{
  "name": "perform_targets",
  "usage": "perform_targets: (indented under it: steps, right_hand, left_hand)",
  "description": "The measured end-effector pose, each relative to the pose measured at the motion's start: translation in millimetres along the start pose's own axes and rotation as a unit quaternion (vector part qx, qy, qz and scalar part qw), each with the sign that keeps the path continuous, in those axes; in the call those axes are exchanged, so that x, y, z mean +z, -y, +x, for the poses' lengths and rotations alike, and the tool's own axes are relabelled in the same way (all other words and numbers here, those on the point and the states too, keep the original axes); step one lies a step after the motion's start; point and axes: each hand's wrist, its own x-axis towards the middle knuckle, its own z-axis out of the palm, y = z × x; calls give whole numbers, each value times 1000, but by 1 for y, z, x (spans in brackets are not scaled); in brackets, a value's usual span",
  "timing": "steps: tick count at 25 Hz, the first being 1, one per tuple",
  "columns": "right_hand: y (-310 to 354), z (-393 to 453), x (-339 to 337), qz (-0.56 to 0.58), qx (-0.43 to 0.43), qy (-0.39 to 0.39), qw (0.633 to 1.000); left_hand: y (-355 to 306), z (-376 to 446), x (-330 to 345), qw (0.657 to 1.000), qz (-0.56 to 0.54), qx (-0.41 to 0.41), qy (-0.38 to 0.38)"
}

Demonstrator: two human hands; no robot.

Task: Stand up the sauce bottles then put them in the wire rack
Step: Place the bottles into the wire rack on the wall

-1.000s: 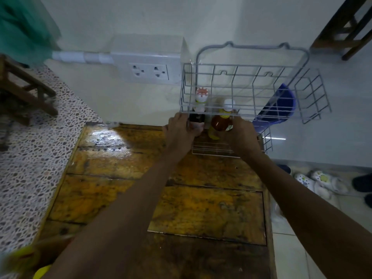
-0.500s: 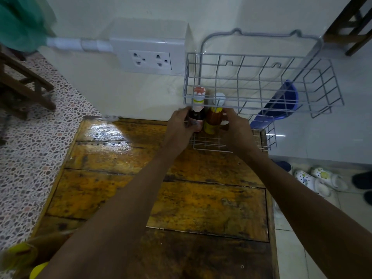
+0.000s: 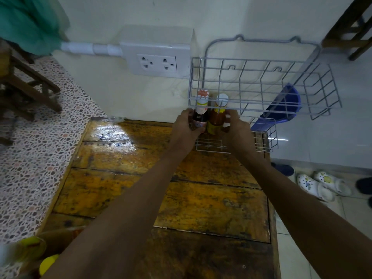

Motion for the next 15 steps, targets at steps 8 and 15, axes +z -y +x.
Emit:
perform_targets:
  steps: [8,15]
  right_hand:
    - [31,-73,-28,-64,-26,-17,997]
    - [112,-222,39,-115,-130,88,981]
  left_hand:
    - [-19,-79,-16,994,28,-99,-23]
    - [20,-337,-75,985,-12,-170,-3]
